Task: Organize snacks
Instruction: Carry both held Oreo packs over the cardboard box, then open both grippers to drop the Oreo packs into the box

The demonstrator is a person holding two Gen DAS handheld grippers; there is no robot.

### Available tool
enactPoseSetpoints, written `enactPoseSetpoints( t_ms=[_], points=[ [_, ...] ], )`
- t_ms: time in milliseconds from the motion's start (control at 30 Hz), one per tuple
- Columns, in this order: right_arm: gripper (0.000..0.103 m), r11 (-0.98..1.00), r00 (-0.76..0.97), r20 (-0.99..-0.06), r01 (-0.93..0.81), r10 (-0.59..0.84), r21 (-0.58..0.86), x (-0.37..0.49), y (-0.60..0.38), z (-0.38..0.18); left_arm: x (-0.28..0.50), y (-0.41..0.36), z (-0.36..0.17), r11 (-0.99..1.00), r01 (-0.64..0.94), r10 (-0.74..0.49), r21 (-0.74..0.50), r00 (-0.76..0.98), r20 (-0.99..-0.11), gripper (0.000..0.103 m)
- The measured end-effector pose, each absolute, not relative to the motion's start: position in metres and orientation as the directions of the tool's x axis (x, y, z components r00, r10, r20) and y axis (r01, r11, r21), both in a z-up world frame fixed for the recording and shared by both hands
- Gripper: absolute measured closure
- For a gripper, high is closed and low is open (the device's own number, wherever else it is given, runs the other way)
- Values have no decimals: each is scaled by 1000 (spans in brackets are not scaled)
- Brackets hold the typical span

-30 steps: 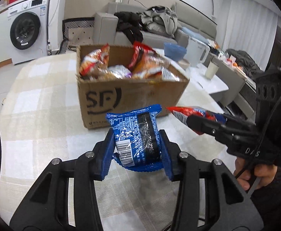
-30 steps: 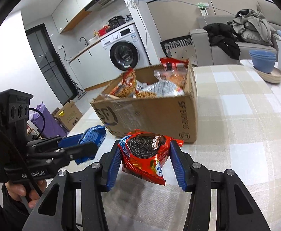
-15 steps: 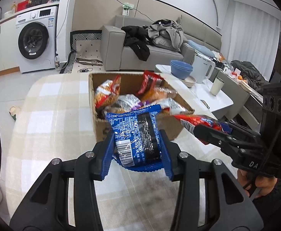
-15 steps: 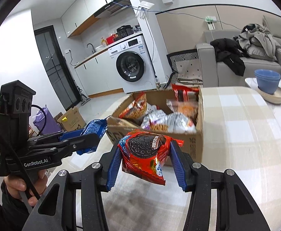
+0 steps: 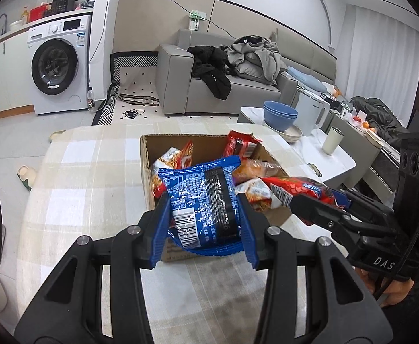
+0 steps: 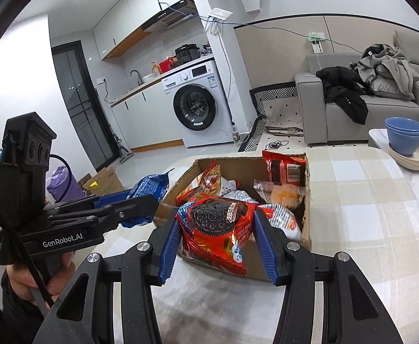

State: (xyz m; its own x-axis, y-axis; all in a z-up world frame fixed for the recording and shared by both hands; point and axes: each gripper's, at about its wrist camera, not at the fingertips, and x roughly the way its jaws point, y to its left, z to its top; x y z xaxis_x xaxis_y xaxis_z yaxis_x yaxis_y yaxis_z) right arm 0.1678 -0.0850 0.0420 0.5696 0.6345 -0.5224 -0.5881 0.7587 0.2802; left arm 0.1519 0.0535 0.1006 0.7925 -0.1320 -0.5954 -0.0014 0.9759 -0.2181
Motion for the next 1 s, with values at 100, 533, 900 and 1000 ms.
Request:
enactPoseSetpoints(
  t_ms=[100,533,900,1000],
  points=[
    [53,762,577,-518,-585,632,277,173,-80,43,162,55,101,975,-2,-135,-224,793,-594,62],
    [53,775,570,-551,-577,609,260,201,-63,35,210,56,87,980,-11,-117,-199,775,-621,62],
    [53,769,548,-580,-594,602,236,217,-52,28,236,48,77,984,-7,-110,-180,767,-631,62],
    [53,770,547,-586,-595,597,229,222,-49,26,243,47,73,984,-5,-111,-178,763,-637,62]
  ],
)
